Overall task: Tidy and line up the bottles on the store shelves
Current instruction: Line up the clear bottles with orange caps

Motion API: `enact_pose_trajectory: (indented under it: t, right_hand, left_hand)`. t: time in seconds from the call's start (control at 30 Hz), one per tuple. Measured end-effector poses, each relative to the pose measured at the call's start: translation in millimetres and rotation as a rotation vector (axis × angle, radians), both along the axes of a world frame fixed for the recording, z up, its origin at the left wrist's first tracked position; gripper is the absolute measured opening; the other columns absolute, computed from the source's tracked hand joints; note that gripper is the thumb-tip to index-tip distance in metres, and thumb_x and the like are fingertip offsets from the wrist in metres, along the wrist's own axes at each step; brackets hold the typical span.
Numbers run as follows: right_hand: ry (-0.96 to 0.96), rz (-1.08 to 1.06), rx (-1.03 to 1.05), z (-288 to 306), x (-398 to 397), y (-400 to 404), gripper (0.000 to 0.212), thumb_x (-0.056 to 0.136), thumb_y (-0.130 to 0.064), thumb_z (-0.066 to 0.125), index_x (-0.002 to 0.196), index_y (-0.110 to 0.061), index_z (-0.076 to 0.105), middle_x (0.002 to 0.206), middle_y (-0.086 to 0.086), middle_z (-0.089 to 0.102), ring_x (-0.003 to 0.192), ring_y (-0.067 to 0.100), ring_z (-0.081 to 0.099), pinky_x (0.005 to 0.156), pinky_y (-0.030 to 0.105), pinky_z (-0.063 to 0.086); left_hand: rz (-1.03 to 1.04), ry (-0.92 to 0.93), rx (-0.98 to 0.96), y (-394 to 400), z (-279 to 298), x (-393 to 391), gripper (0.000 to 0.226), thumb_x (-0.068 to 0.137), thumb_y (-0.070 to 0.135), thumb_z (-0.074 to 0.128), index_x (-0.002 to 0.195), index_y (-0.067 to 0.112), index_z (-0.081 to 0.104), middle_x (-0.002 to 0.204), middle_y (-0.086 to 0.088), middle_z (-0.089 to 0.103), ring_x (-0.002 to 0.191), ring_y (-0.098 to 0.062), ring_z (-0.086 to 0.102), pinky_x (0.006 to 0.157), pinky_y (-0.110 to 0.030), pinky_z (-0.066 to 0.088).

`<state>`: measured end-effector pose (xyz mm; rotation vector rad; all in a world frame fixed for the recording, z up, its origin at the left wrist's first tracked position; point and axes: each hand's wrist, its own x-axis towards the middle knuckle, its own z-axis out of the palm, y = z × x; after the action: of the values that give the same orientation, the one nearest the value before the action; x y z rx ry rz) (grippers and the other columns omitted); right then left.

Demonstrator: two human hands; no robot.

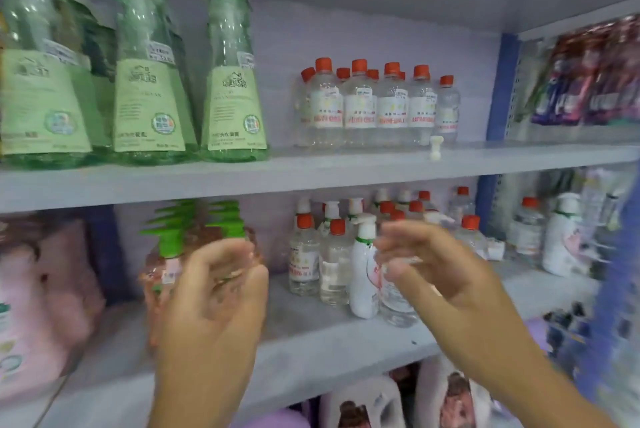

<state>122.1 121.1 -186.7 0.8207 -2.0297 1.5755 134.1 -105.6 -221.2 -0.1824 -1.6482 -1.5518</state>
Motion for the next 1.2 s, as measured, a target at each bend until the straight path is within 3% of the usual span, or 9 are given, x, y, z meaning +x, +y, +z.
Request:
enact_pose_trajectory:
  t: [0.1,0.2,0.37,0.47,0.57,0.77,0.87,1.03,1.2]
  right_hand:
    - [-0.319,-0.054,-0.072,-62.4,-23.0,64.3,0.047,0.065,-0.067,0.083,0.100,-0.035,0.077,0.104,0.000,0.077,0.093,0.020,0.073,0.081,0.040,0.061]
    - [-0.478,-0.190,-0.113,-102.3,-78.0,130.1,0.008,0.088,-0.016,0.077,0.090,-0.024,0.078,0.092,0.002,0.077,0.086,0.027,0.073,0.077,0.053,0.059]
    - [-0.457,-0.291,0.004,-101.3,-161.0,212.4,0.018,0.094,-0.021,0.070,0.109,-0.029,0.064,0.116,-0.006,0.068,0.099,0.008,0.065,0.082,0.026,0.054]
    - [-0.424,-0.274,0.112,-96.4,-204.9,230.7,0.055,0.089,-0.032,0.077,0.136,-0.028,0.049,0.135,-0.007,0.052,0.115,0.010,0.057,0.095,0.027,0.048]
    - [-0.448,-0.135,0.135,-92.6,-231.9,225.0,0.069,0.084,-0.032,0.081,0.141,-0.031,0.042,0.125,-0.017,0.058,0.113,0.003,0.059,0.095,0.024,0.050]
    - [-0.447,-0.062,0.119,-103.8,-234.2,233.1,0.068,0.080,-0.031,0.085,0.135,-0.042,0.046,0.117,-0.025,0.067,0.101,-0.014,0.063,0.086,0.015,0.053]
    - [-0.436,-0.059,0.119,-110.4,-221.9,239.3,0.069,0.080,-0.023,0.086,0.135,-0.042,0.049,0.114,-0.026,0.070,0.100,-0.014,0.063,0.088,0.016,0.050]
    - [-0.433,-0.053,0.145,-95.4,-199.0,245.4,0.059,0.070,-0.021,0.092,0.115,-0.042,0.058,0.102,-0.027,0.072,0.094,-0.015,0.064,0.076,0.007,0.050]
    - [-0.346,0.109,0.140,-26.7,-138.7,273.9,0.059,0.056,-0.024,0.096,0.101,-0.053,0.070,0.099,-0.013,0.078,0.090,0.004,0.075,0.070,0.013,0.057]
  left_hand:
    - [-0.095,-0.220,-0.021,51.6,-47.6,-43.0,0.029,0.087,0.020,0.077,0.095,0.046,0.067,0.100,0.015,0.074,0.094,-0.007,0.070,0.089,-0.025,0.055]
    - [-0.060,-0.357,-0.126,112.1,-61.1,-78.6,0.026,0.089,0.019,0.076,0.100,0.039,0.064,0.096,0.017,0.072,0.090,0.004,0.066,0.094,-0.036,0.056]
    - [0.167,-0.359,-0.337,207.1,-53.0,-127.0,0.050,0.090,0.042,0.072,0.136,0.033,0.054,0.131,0.017,0.056,0.121,-0.010,0.055,0.103,-0.037,0.050]
    - [0.485,-0.470,-0.565,235.0,-47.2,-150.8,0.072,0.086,0.058,0.068,0.143,0.018,0.047,0.133,-0.001,0.059,0.127,-0.024,0.047,0.095,-0.038,0.049]
    - [0.628,-0.612,-0.676,243.8,-46.5,-163.5,0.080,0.083,0.063,0.068,0.141,0.012,0.047,0.131,-0.007,0.058,0.127,-0.028,0.046,0.097,-0.038,0.048]
    - [0.288,-0.437,-0.432,239.8,-72.1,-149.3,0.080,0.084,0.043,0.079,0.149,0.041,0.034,0.139,0.019,0.043,0.102,0.008,0.051,0.079,-0.011,0.042]
    - [0.096,-0.465,-0.233,239.6,-78.8,-142.1,0.089,0.078,0.029,0.088,0.142,0.053,0.031,0.120,0.040,0.052,0.097,0.027,0.054,0.068,0.000,0.044]
    - [0.041,-0.479,-0.126,243.5,-68.3,-114.1,0.073,0.067,0.026,0.094,0.120,0.051,0.050,0.104,0.036,0.068,0.093,0.011,0.067,0.083,-0.020,0.053]
    - [-0.114,-0.372,-0.257,255.5,-3.4,-71.4,0.076,0.056,0.026,0.095,0.116,0.056,0.062,0.094,0.016,0.077,0.092,-0.007,0.073,0.067,-0.012,0.054]
